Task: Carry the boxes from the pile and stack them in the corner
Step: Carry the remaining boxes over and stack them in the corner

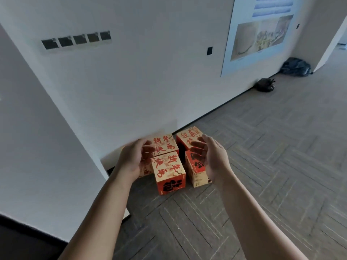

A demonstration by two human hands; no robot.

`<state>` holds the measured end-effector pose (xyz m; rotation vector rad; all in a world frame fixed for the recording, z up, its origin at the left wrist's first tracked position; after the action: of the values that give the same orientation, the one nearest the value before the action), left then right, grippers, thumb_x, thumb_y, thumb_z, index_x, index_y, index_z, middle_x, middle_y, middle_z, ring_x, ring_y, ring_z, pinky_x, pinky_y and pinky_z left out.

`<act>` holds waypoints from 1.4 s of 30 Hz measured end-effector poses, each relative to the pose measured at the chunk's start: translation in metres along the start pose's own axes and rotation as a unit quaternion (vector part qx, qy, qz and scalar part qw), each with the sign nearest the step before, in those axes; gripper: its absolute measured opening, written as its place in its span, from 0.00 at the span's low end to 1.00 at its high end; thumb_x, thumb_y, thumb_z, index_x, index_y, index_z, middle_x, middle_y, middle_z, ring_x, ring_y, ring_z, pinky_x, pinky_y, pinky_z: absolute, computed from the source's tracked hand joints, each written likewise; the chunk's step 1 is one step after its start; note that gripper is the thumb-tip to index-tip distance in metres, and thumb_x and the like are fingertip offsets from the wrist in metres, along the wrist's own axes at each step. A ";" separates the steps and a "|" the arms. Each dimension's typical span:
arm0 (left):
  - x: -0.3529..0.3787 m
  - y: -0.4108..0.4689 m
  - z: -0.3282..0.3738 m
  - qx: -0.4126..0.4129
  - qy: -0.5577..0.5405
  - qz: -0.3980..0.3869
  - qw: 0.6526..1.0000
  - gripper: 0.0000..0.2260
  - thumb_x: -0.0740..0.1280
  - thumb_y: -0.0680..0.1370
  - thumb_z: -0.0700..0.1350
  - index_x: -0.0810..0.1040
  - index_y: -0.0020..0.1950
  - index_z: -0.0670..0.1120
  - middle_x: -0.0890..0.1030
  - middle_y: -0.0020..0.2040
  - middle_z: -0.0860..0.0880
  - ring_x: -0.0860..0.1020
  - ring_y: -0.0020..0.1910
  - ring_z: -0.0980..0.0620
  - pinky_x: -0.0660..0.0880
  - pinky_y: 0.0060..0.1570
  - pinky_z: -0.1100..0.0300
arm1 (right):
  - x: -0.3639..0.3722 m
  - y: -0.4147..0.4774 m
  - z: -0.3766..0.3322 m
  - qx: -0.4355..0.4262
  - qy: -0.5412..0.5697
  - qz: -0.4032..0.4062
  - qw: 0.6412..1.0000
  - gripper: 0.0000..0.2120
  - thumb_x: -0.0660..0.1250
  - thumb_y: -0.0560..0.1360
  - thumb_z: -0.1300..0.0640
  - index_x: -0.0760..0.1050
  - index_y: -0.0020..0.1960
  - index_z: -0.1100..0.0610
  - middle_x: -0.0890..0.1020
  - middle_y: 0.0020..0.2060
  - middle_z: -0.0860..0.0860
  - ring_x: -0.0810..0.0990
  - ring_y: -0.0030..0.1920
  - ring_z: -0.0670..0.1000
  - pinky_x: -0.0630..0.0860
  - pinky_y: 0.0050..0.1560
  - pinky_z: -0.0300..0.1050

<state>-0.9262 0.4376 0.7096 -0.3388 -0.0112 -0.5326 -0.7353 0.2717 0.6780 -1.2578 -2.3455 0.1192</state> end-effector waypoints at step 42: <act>-0.014 0.615 -0.459 -0.203 0.109 0.080 0.970 0.09 0.57 0.86 0.50 0.74 0.49 0.54 0.80 0.48 0.55 0.78 0.50 0.57 0.74 0.63 0.52 | -0.058 0.647 0.467 0.196 -0.350 -0.021 0.916 0.12 0.61 0.85 0.48 0.80 0.57 0.52 0.84 0.60 0.50 0.80 0.62 0.52 0.77 0.65 0.53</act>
<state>-0.6662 0.7944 0.0820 -0.6738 0.3395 -0.4063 -0.4213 0.6641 0.0557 -1.0662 -2.7111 1.1343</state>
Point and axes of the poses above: each hand's wrist, its own y-axis towards the middle knuckle, its own x-axis out of the palm, z = x × y, the point moved 10 cm from there along y, towards the middle knuckle
